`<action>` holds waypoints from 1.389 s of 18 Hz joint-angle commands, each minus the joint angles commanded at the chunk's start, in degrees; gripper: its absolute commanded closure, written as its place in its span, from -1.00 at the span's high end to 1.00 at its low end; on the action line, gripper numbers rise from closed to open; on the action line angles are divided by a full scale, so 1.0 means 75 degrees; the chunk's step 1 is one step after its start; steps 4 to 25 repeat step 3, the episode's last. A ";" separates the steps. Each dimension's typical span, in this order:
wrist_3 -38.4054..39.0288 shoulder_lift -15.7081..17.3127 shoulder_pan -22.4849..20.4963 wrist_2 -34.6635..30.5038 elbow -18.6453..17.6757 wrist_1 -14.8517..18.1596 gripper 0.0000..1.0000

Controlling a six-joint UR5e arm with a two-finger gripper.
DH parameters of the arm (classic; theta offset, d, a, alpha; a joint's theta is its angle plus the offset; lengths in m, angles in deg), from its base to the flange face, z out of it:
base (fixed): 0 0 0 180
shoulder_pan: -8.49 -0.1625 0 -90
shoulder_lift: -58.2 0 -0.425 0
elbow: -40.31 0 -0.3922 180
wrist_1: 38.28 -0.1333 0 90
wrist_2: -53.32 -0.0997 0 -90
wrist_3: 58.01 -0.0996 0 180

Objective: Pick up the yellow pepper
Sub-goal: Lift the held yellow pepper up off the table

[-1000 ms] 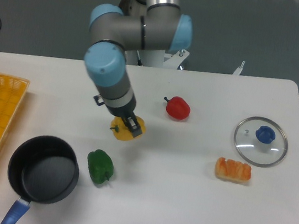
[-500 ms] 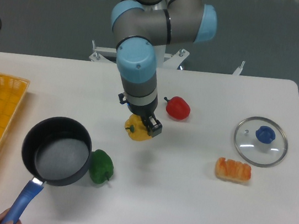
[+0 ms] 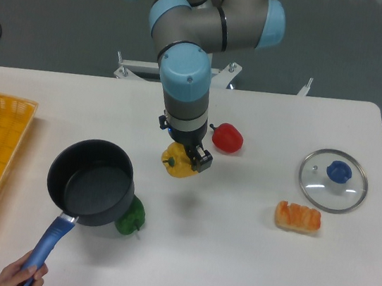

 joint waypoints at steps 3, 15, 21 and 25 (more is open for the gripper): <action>0.0000 0.0000 0.0000 0.0000 0.0000 0.0000 0.26; 0.0000 0.0000 0.0000 0.0000 0.0000 0.0000 0.26; 0.0000 0.0000 0.0000 0.0000 0.0000 0.0000 0.26; 0.0000 0.0000 0.0000 0.0000 0.0000 0.0000 0.26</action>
